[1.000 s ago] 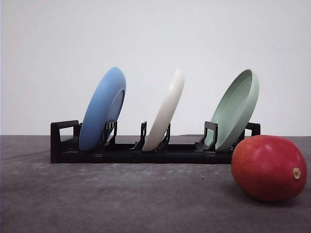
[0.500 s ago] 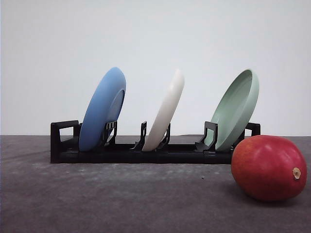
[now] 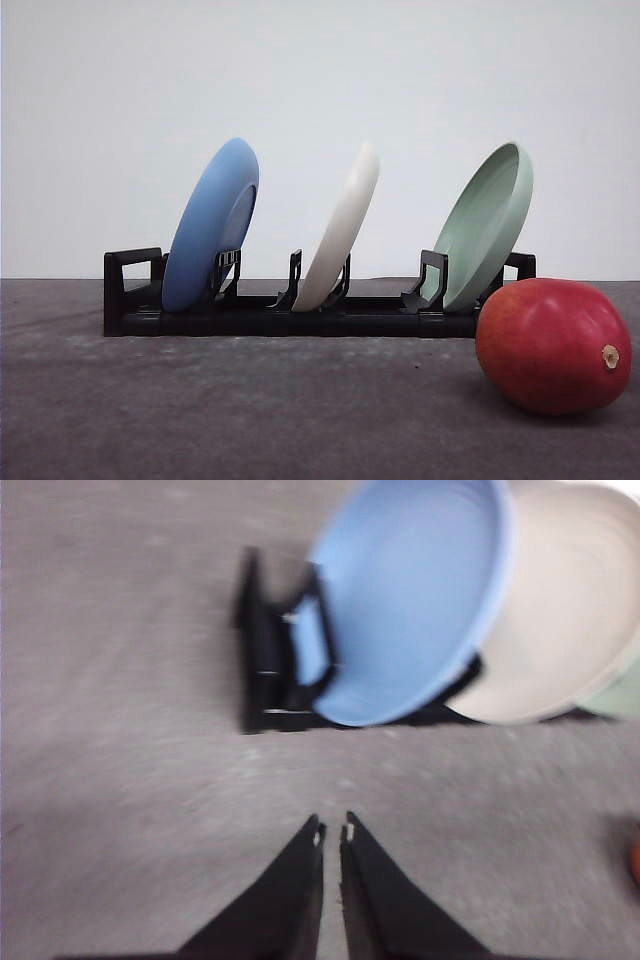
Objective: Place pomegranate in white plate
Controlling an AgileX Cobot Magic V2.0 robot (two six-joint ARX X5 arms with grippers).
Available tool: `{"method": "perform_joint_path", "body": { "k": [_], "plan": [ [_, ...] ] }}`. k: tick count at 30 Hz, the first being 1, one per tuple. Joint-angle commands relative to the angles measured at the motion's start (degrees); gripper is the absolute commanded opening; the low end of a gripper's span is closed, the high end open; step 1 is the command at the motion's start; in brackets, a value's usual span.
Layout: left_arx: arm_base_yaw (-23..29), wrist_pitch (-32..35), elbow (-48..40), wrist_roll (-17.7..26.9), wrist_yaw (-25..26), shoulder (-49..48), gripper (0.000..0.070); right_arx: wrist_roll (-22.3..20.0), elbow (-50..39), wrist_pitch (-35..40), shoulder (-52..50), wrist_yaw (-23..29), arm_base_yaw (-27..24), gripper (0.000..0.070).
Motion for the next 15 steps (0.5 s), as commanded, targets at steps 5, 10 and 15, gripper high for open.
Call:
{"method": "perform_joint_path", "body": {
  "k": [5,10,15],
  "plan": [
    [-8.13,5.78,1.31,9.51,0.06,3.84,0.0011,-10.89,0.94,0.99,1.57,1.86,7.81,0.0003],
    [-13.25,6.90,1.95,18.94,-0.50,5.10,0.0011,-15.92,0.94,0.99,1.46,1.78,14.50,0.0004],
    [-14.87,6.97,1.97,19.79,-1.61,5.11,0.0075,-16.08,0.96,1.00,1.46,1.78,15.87,0.0051]
  ]
}}
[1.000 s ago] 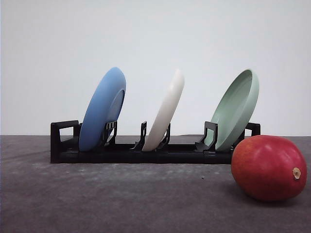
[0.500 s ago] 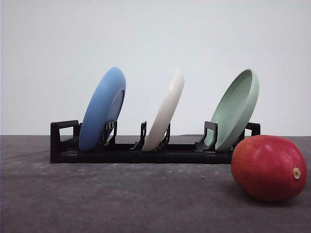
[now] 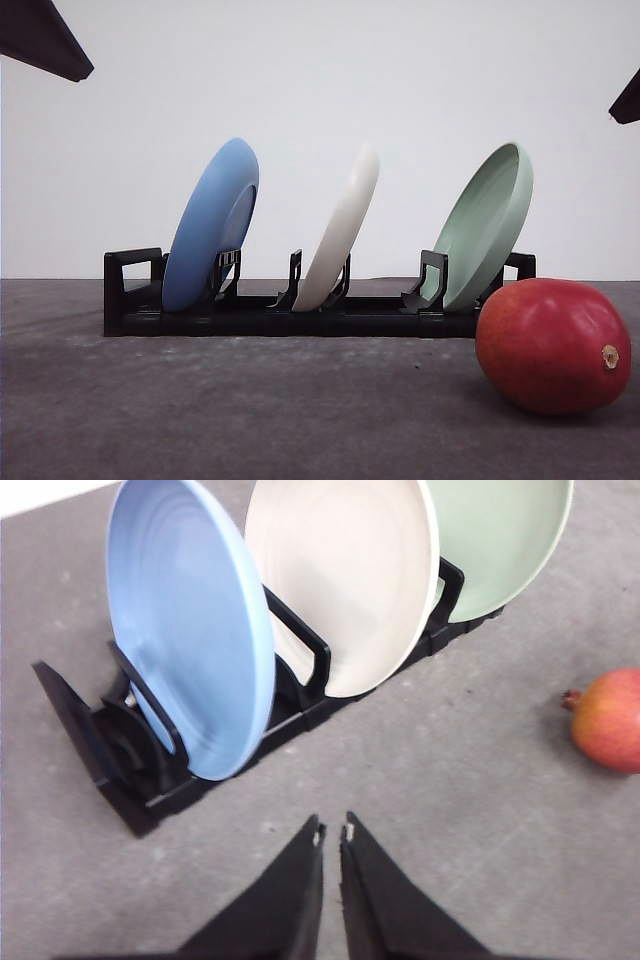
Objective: Place pomegranate in white plate
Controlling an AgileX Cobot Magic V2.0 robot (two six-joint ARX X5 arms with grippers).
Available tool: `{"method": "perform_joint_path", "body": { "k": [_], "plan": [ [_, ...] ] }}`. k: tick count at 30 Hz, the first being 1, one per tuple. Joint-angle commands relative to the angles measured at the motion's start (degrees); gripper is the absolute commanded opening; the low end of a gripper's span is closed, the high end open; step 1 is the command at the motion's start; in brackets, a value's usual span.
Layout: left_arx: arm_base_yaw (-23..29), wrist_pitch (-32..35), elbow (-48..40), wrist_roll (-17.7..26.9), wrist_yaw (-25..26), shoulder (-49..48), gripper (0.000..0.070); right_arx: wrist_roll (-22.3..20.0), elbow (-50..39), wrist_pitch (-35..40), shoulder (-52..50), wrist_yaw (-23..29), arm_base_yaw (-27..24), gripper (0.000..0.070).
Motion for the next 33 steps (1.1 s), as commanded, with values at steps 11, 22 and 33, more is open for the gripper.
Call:
{"method": "perform_joint_path", "body": {
  "k": [11,22,33],
  "plan": [
    [-3.48,4.03,1.84,1.83,0.11,0.73,0.0467,-0.90,0.98,0.83,0.04,-0.25,0.26,0.0441],
    [-14.06,23.56,1.90,1.93,-3.86,13.51,0.0465,0.63,0.98,0.78,-2.79,-0.38,0.26,0.0441],
    [-20.57,42.61,3.01,-0.65,-12.78,29.68,0.0463,0.61,0.98,0.79,-3.63,-0.26,0.26,0.0441]
  ]
}}
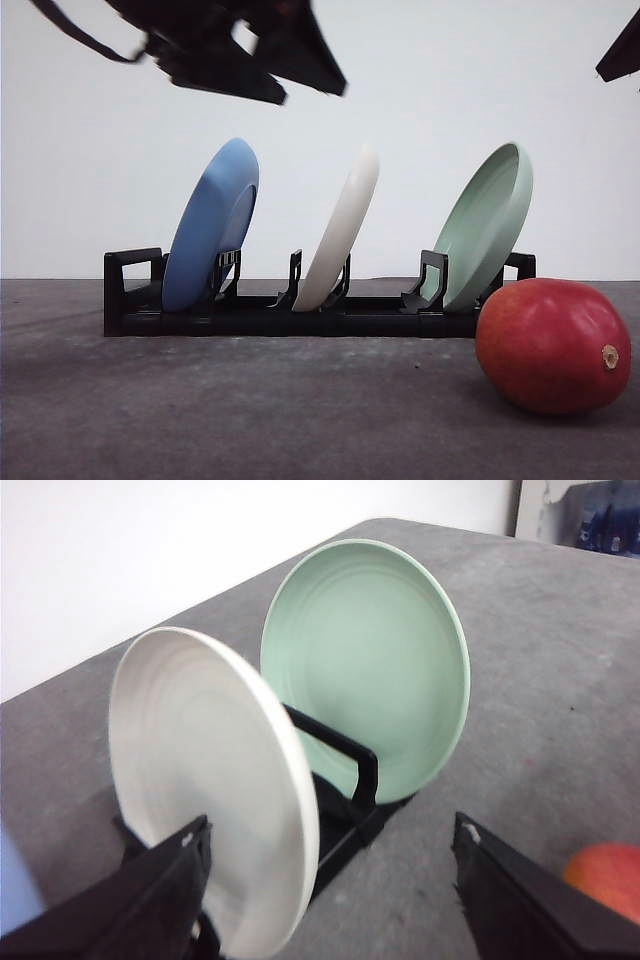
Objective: Place pomegranate in white plate
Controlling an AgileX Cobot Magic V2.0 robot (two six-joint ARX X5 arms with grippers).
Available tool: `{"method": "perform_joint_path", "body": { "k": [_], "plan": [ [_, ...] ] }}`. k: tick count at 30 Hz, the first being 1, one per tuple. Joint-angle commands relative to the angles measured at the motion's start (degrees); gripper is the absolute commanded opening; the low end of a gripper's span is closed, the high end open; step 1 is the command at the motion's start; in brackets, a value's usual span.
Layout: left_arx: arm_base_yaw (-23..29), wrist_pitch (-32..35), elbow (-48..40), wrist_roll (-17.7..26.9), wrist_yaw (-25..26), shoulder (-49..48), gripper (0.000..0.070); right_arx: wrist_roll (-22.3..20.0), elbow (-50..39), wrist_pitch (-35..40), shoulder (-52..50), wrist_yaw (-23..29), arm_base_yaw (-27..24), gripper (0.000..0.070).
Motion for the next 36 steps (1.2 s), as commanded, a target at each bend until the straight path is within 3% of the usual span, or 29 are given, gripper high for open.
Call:
{"method": "perform_joint_path", "body": {
  "k": [1,9,11,17,23,25,28,30,32,36],
  "plan": [
    [-1.16,1.92,1.76,-0.44,-1.41,2.59,0.0463,0.64,0.98,0.74,0.12,-0.04,0.26,0.0441],
    [-3.27,4.21,8.02,-0.47,-5.56,13.44,0.0461,0.63,0.98,0.72,0.12,-0.04,0.26,0.0441],
    [-3.34,4.19,9.94,-0.66,-7.72,16.19,0.0430,0.63,0.98,0.72,0.12,-0.04,0.26,0.0441],
    [-3.17,4.02,15.76,-4.94,-14.53,23.84,0.0390,0.63,0.98,0.72,0.12,-0.04,0.26,0.0441],
    [-2.84,1.15,20.35,-6.01,-15.22,28.05,0.0383,0.61,0.98,0.72,0.12,-0.04,0.26,0.0441],
    [-2.84,0.21,20.88,-6.03,-15.22,28.38,0.0326,0.61,0.98,0.72,0.12,-0.04,0.26,0.0441],
    [-2.88,-0.86,20.94,-6.12,-15.22,28.38,0.0162,0.61,0.98,0.72,0.12,-0.06,0.26,0.0441],
    [-2.92,-1.39,20.95,-6.45,-15.22,28.30,0.0089,0.61,0.98,0.72,0.12,-0.04,0.26,0.0441],
    [-2.92,-2.26,21.03,-7.06,-15.22,27.99,0.0057,0.61,0.98,0.74,0.12,-0.04,0.26,0.0441],
    [-2.93,-3.57,21.03,-8.93,-15.22,26.77,0.0055,0.61,0.98,0.74,0.12,-0.04,0.26,0.0441]
  ]
}}
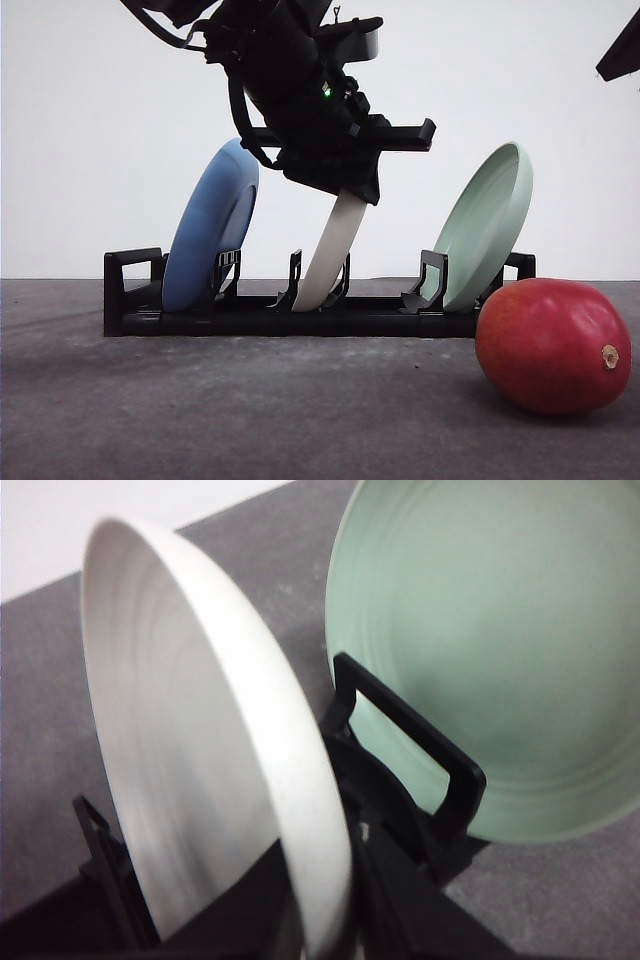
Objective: Place pomegranate in white plate
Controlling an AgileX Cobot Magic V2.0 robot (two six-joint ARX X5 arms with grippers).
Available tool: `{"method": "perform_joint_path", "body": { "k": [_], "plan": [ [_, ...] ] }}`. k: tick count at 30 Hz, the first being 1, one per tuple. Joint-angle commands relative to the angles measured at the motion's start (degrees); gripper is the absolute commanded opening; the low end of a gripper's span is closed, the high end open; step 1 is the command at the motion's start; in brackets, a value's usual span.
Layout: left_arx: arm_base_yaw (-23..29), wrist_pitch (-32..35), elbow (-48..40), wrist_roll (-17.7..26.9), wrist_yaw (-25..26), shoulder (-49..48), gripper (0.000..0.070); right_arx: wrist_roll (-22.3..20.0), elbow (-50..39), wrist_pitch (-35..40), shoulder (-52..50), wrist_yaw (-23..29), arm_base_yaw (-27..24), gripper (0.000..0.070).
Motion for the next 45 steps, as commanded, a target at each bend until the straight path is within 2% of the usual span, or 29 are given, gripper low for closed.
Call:
{"method": "perform_joint_path", "body": {
  "k": [1,4,13,18,23,32,35,40,43,45],
  "plan": [
    [-0.42,0.16,1.40,-1.64,-0.35,-0.49,0.0052,0.61,0.98,0.74,0.13,-0.04,0.26,0.0441],
    [-0.41,0.00,1.40,-2.48,-0.35,-1.48,0.0007,0.61,0.98,0.76,0.13,-0.04,0.26,0.0441],
    [-0.40,-2.21,1.42,-6.03,-0.30,-5.88,0.0010,0.63,0.98,0.74,0.13,-0.04,0.26,0.0441],
    [-0.44,-5.69,1.42,-7.22,0.35,-9.80,0.0010,0.63,0.98,0.74,0.13,-0.04,0.26,0.0441],
    [-0.44,-11.28,1.42,-9.77,5.55,-14.68,0.0010,0.63,0.98,0.72,0.13,-0.04,0.26,0.0441],
    [-0.52,-19.18,0.40,-17.18,15.57,-22.69,0.0010,0.63,0.98,0.70,0.13,-0.04,0.26,0.0441],
    [-1.07,-15.41,-4.74,-19.09,16.41,-26.64,0.0010,0.63,0.98,0.70,0.13,-0.02,0.26,0.0441],
    [-2.02,-2.52,-18.22,-21.12,16.39,-35.04,0.0010,0.63,0.98,0.67,0.13,-0.02,0.26,0.0441],
    [-2.64,3.56,-26.11,-20.75,16.25,-40.50,0.0010,0.65,0.98,0.66,0.13,-0.02,0.26,0.0441],
    [-3.28,4.79,-30.06,-18.89,15.90,-43.99,0.0010,0.63,0.98,0.66,0.13,0.00,0.26,0.0441]
  ]
}}
